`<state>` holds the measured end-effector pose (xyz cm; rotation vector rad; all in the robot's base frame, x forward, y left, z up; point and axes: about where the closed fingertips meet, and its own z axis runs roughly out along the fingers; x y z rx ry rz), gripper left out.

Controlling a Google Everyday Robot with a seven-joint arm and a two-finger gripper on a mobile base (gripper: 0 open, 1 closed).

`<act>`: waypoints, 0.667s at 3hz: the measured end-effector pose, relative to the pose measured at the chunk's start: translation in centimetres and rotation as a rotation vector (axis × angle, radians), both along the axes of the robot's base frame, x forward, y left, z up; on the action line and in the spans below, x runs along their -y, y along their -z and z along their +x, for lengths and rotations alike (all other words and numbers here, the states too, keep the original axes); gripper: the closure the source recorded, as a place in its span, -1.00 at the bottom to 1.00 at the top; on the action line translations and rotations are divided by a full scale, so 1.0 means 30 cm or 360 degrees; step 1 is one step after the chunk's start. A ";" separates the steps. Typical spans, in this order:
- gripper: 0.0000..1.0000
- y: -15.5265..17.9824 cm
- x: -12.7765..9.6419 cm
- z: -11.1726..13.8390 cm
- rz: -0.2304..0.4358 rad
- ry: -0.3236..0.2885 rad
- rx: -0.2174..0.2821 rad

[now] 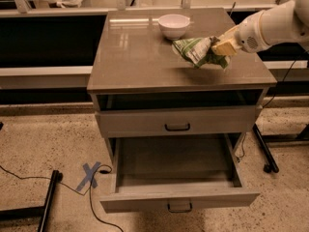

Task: Pick green jalapeno chip bag from middle drawer and place on counter

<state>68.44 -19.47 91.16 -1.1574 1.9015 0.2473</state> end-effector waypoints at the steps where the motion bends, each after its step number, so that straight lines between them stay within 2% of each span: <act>1: 0.62 0.037 0.074 0.088 0.0002 0.0113 -0.0047; 2: 0.16 0.101 0.185 0.121 0.0008 0.0205 -0.0066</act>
Offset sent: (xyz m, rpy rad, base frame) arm 0.0439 -0.1098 -0.0477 0.0064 0.0453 -0.2168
